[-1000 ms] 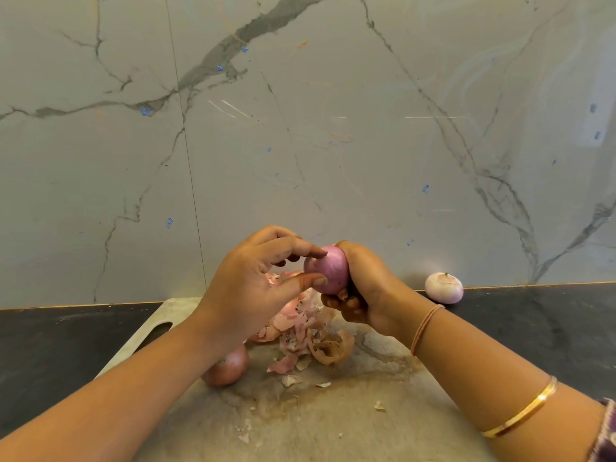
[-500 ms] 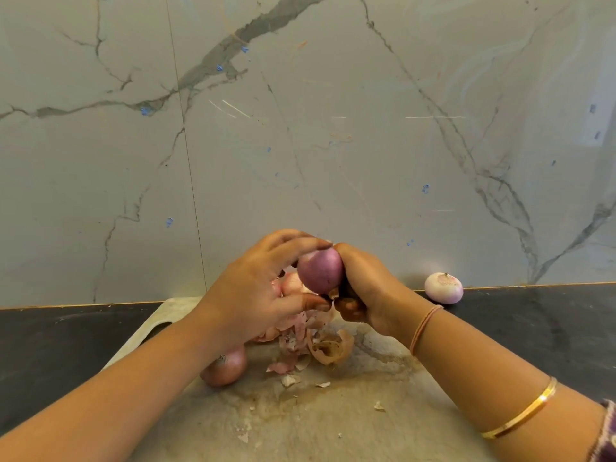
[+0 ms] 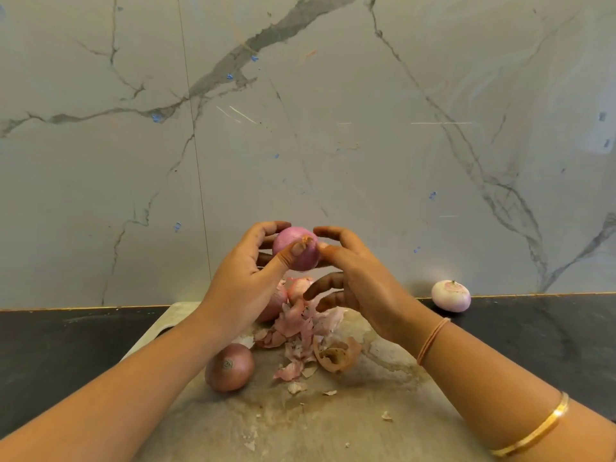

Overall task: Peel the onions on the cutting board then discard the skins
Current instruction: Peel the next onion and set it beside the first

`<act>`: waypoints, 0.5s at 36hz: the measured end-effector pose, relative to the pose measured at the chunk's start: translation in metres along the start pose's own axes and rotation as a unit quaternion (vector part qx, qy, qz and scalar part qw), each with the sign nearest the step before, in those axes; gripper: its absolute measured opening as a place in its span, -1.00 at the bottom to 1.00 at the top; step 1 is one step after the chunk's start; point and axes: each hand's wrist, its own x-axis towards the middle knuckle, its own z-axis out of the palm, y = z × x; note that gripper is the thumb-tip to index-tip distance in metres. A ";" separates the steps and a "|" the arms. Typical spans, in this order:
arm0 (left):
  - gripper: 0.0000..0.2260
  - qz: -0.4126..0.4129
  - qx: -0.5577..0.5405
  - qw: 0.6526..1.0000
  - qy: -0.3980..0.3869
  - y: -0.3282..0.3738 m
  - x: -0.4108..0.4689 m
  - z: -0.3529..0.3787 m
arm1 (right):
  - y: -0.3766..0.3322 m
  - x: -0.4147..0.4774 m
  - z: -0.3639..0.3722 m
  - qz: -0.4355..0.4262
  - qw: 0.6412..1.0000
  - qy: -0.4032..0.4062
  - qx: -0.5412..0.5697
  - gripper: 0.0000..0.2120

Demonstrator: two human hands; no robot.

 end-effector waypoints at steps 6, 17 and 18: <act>-0.56 -0.053 -0.104 0.993 0.009 0.006 -0.001 0.002 | 0.007 -0.001 0.007 -0.094 0.988 -0.013 -0.124 -0.58; -0.92 -0.006 -0.049 0.998 0.028 0.011 -0.004 0.002 | 0.007 -0.004 0.004 -0.149 0.950 0.018 -0.275 -0.59; -0.90 0.003 -0.038 0.999 0.037 0.011 -0.004 0.001 | 0.007 -0.004 0.004 -0.147 0.949 0.016 -0.277 -0.59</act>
